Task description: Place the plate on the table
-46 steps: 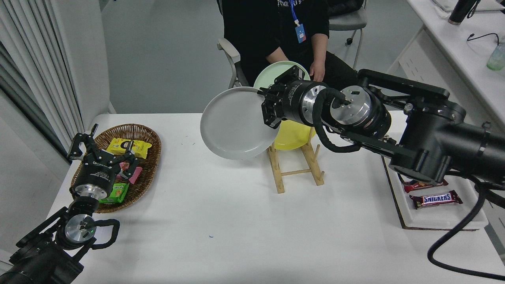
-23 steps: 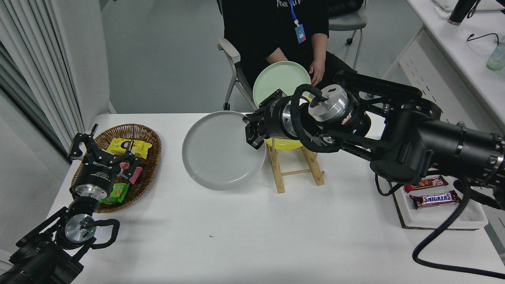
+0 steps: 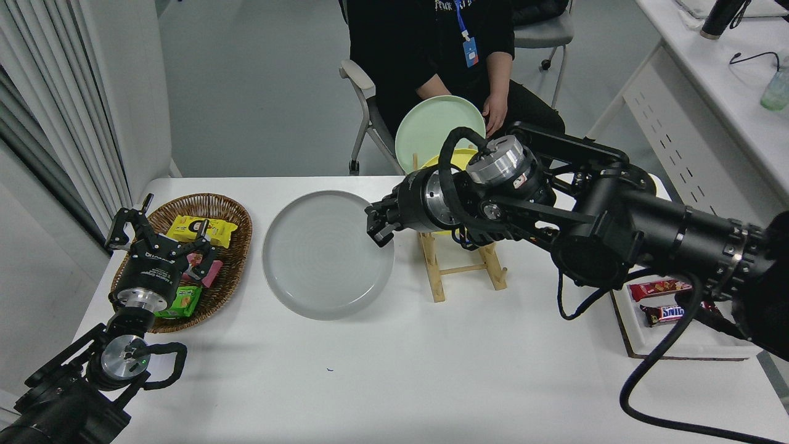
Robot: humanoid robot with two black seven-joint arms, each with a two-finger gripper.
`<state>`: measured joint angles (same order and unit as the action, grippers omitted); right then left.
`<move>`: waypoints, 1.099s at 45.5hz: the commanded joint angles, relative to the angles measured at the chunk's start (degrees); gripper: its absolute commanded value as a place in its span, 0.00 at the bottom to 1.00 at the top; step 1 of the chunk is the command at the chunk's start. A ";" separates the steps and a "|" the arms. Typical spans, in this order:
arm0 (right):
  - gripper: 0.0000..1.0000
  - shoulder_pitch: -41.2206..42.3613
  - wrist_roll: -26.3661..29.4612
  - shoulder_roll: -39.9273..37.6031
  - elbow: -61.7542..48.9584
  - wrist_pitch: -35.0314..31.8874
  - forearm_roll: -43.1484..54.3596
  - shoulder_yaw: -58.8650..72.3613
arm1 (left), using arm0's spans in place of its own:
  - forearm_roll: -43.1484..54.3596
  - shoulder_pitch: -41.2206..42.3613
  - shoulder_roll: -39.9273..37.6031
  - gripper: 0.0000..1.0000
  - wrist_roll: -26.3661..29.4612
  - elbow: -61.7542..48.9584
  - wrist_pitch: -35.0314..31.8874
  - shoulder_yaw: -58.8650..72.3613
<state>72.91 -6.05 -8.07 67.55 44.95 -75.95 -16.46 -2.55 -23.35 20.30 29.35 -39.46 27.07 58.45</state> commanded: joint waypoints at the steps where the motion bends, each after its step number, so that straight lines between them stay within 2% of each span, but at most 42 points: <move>1: 0.00 -4.35 0.34 -0.11 -0.40 0.05 -1.74 -1.11 | 0.00 -0.03 0.00 0.98 0.00 0.00 0.00 0.00; 26: 0.00 -13.93 1.04 -0.11 -3.74 0.05 -1.74 -4.28 | 0.00 0.06 -0.09 0.98 0.00 0.00 0.00 0.00; 50: 0.00 -18.86 2.09 -0.02 -4.18 0.05 -2.27 -6.48 | 0.00 -0.03 0.00 0.98 0.00 0.00 0.00 0.00</move>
<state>56.39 -4.80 -7.98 63.60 45.00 -77.93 -21.62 -2.55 -23.35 20.29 29.36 -39.46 27.07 58.45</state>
